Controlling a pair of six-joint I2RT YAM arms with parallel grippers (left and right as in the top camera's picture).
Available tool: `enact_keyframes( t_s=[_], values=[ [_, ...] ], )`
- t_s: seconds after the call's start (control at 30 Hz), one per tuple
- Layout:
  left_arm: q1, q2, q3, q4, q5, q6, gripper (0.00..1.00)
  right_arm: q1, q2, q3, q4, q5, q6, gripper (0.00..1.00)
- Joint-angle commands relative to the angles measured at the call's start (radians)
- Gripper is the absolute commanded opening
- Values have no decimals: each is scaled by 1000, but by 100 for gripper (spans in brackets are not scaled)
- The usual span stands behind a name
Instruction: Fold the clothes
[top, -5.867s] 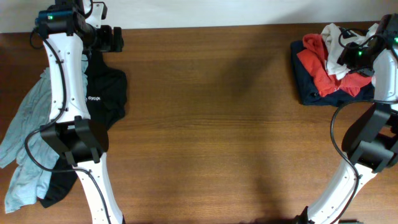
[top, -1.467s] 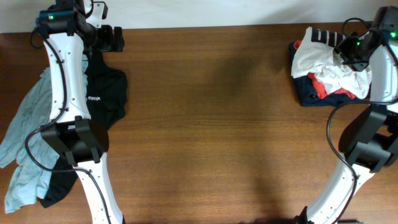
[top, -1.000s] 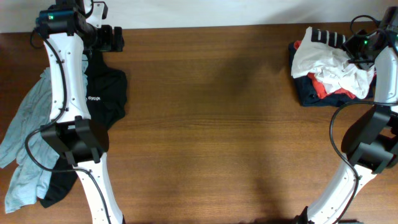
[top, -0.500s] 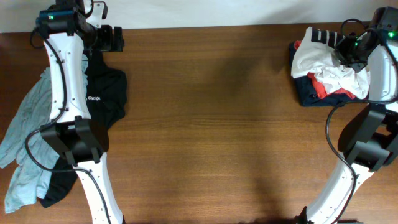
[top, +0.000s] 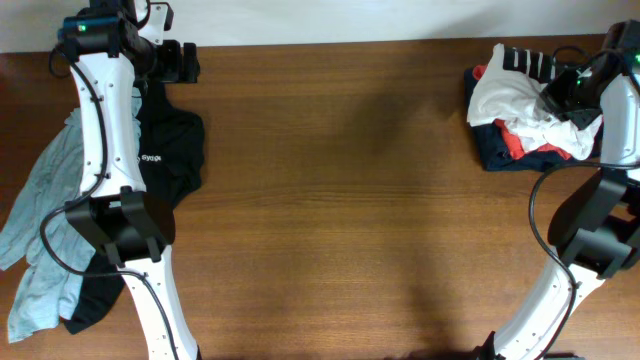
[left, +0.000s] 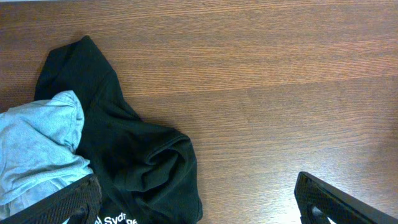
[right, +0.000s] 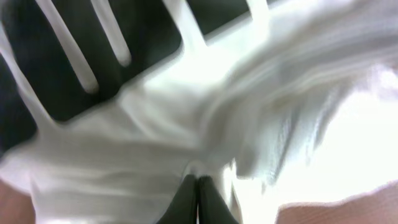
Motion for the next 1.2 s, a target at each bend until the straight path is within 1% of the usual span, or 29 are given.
enact_keyframes(
  t_s=[0.0,0.1,0.3,0.47,0.73,0.83,0.93,0.97,1.07,1.1,1.13,1.17],
  values=[
    [-5,-35,-5,3,3,-9,99,-4,-76,6,-73,2,-61,4],
    [-5,-35,-5,3,3,-9,99,-4,-65,5,-133,6,-71,4],
    [-5,-35,-5,3,3,-9,99,-6,-61,5,-180,14,-117,4],
    [-5,-35,-5,3,3,-9,99,-6,-60,5,-219,71,-149,4],
    [-5,-35,-5,3,3,-9,99,-6,-60,5,-230,92,-165,5],
    [-5,-35,-5,3,3,-9,99,-9,-63,13,-218,85,-174,18],
    [-5,-35,-5,3,3,-9,99,-27,-79,39,-218,75,-174,26],
    [-5,-35,-5,3,3,-9,99,-35,-85,50,-218,68,-174,32],
    [-4,-35,-5,3,3,-9,99,-70,-97,82,-217,50,-174,59],
    [-4,-35,-5,3,3,-9,99,-80,-97,87,-217,48,-174,64],
    [-4,-35,-5,3,3,-9,99,-93,-97,87,-215,44,-174,68],
    [-4,-35,-5,3,3,-9,99,-106,-96,87,-215,39,-174,68]
  ],
)
